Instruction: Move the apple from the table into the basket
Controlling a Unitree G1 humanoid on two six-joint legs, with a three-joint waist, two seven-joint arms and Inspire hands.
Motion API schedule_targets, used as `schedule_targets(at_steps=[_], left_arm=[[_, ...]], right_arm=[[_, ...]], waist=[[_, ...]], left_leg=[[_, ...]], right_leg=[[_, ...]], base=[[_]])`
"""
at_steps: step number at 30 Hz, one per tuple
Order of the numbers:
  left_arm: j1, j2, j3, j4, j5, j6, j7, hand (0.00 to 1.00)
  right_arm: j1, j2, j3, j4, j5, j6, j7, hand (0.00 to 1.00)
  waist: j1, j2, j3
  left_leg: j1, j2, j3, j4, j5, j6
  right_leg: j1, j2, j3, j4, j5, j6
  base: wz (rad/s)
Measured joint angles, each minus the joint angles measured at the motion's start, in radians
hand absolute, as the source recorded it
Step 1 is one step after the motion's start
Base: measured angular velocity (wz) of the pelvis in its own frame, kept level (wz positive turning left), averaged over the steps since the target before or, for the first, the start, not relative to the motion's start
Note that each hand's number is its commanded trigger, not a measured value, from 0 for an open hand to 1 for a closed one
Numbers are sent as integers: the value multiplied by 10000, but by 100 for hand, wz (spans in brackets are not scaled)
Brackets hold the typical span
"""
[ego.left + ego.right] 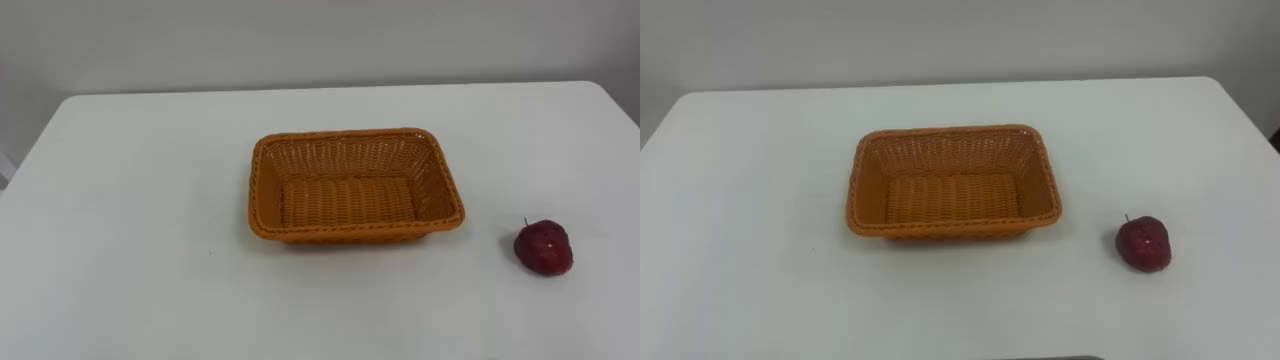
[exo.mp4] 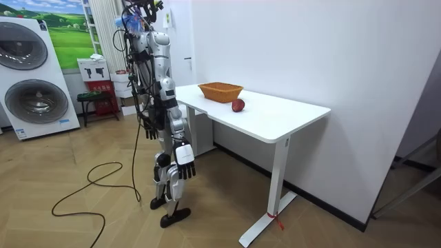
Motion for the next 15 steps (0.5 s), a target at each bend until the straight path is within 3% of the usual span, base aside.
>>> schedule_targets(at_steps=[9,12,15], left_arm=[[-9,2,114,0,-12,-1,35,0],[53,1,127,-24,-275,-3,32,0],[85,-4,343,-23,-375,-6,31,0]], right_arm=[[5,0,-15,0,133,5,-35,0],[13,2,-218,-9,1066,-3,-262,0],[26,-1,-1054,-52,2917,-46,-517,0]], waist=[[-16,5,-1],[-14,8,-2],[-29,7,2]], left_leg=[[38,0,18,-62,0,0],[56,4,43,-55,0,0],[102,4,44,-87,0,0]], right_leg=[[-6,3,-10,-1,-8,4],[20,6,-7,0,-8,4],[39,9,-4,-2,-7,4]], base=[[0],[0],[0]])
